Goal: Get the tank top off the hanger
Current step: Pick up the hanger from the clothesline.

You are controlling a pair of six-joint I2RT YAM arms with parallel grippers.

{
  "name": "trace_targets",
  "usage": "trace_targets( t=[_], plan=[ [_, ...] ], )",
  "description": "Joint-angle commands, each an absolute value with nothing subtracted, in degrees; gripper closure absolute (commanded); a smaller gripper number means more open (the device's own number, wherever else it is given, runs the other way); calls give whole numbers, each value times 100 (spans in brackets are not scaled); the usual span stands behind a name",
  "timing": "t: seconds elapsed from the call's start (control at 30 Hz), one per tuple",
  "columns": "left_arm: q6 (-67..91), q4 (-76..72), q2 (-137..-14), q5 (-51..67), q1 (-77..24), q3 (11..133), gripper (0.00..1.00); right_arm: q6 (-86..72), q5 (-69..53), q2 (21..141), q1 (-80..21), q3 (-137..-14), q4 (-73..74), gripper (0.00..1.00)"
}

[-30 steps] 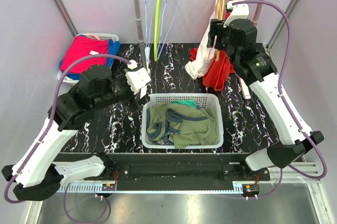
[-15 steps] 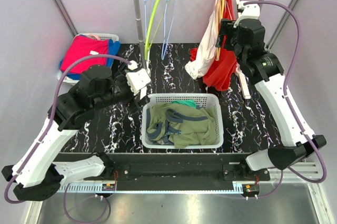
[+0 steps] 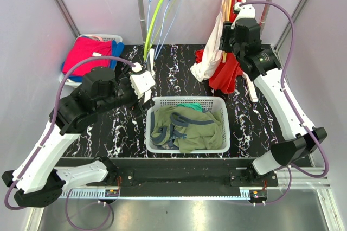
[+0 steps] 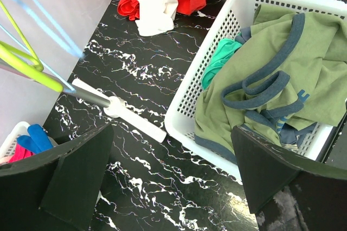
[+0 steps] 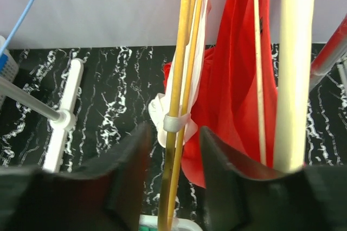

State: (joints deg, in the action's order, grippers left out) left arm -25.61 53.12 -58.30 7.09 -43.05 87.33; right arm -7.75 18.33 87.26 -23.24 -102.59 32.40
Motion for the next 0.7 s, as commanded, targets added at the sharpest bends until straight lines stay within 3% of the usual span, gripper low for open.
trace_targets(
  t=[0.0,0.2,0.3,0.67],
  plan=[
    [-2593,5142,-5854,844,-4289,8824,1,-686,1854,8605,-2320,-10257,2919,65],
    [-2593,5133,-5862,896,-4280,8754,1,-203,1854,8280,-2320,-9836,2382,92],
    [-2584,5133,-5871,914,-4280,8763,1,130,1828,8139,-2320,-9678,2058,98],
    [-2610,5133,-5862,870,-4280,8736,1,729,1907,7638,-2329,-9246,923,100]
  ],
)
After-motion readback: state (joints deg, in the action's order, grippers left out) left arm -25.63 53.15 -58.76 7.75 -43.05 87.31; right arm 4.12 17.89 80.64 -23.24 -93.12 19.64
